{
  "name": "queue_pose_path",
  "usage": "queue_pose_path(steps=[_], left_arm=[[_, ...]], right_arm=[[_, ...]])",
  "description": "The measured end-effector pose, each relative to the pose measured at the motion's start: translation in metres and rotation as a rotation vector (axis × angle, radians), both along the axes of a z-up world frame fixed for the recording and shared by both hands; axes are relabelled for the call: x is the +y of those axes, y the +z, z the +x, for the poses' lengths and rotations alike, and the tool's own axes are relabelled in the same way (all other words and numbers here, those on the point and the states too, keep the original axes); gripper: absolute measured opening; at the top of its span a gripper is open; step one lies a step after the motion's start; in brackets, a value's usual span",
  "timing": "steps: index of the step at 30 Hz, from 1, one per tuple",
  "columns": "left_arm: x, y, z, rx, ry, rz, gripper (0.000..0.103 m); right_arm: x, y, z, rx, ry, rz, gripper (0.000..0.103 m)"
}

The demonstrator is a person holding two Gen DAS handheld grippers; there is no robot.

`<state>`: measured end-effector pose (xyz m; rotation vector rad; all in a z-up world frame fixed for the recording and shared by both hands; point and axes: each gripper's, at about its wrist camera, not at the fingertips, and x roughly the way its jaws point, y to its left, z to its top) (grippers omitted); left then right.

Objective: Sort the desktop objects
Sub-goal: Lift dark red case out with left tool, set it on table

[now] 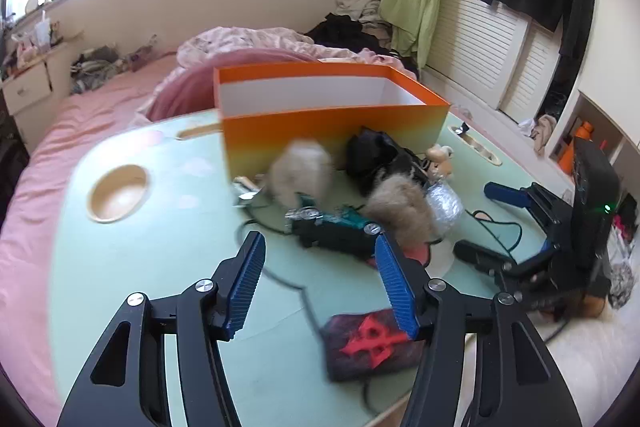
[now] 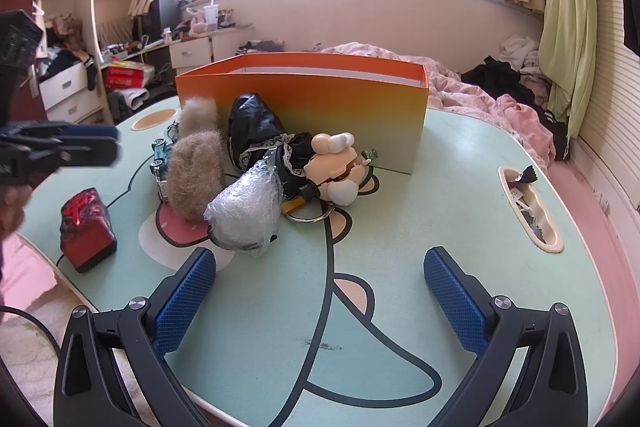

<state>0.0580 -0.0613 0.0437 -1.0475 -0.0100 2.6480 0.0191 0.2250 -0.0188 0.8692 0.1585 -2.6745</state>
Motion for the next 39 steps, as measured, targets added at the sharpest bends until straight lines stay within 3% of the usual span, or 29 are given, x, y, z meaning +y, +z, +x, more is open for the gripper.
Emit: queue_pose_path(steps=[2, 4, 5, 8, 12, 16, 22, 25, 28, 31, 32, 39], left_arm=[[-0.007, 0.008, 0.01, 0.001, -0.014, -0.031, 0.059], [-0.01, 0.014, 0.023, -0.029, -0.088, -0.071, 0.065], [-0.01, 0.013, 0.029, -0.049, -0.131, -0.08, 0.07], [-0.009, -0.003, 0.035, -0.132, -0.227, -0.067, 0.07], [0.005, -0.032, 0.022, -0.174, -0.174, -0.17, 0.072], [0.012, -0.034, 0.003, -0.12, -0.107, -0.12, 0.072], [0.021, -0.026, 0.022, -0.118, -0.152, -0.109, 0.073], [0.03, -0.03, 0.024, -0.12, -0.095, -0.173, 0.081], [0.037, -0.038, 0.02, -0.067, -0.07, -0.109, 0.091], [0.042, -0.043, 0.02, -0.042, 0.013, -0.125, 0.102], [0.042, -0.044, 0.021, -0.062, 0.022, -0.096, 0.103], [0.051, -0.049, 0.029, 0.023, -0.011, -0.081, 0.103]], right_arm=[[0.0, 0.0, 0.0, 0.0, 0.0, 0.0, 0.103], [0.0, 0.0, 0.0, 0.0, -0.001, 0.0, 0.103], [0.0, 0.0, 0.0, 0.0, -0.001, 0.0, 0.103], [0.0, 0.0, 0.0, 0.0, -0.001, 0.001, 0.103], [-0.001, 0.0, 0.0, 0.0, -0.001, 0.0, 0.103], [0.001, -0.001, 0.0, 0.001, -0.001, -0.001, 0.103], [0.0, -0.001, 0.0, 0.002, -0.002, 0.0, 0.103], [0.001, -0.001, 0.0, 0.001, -0.002, -0.001, 0.103], [0.0, -0.001, 0.0, 0.001, -0.002, 0.0, 0.103], [0.0, -0.002, 0.0, 0.005, -0.003, 0.008, 0.103], [0.0, -0.002, 0.0, 0.003, -0.003, 0.006, 0.103], [0.003, 0.0, -0.003, -0.007, -0.015, 0.019, 0.103]])
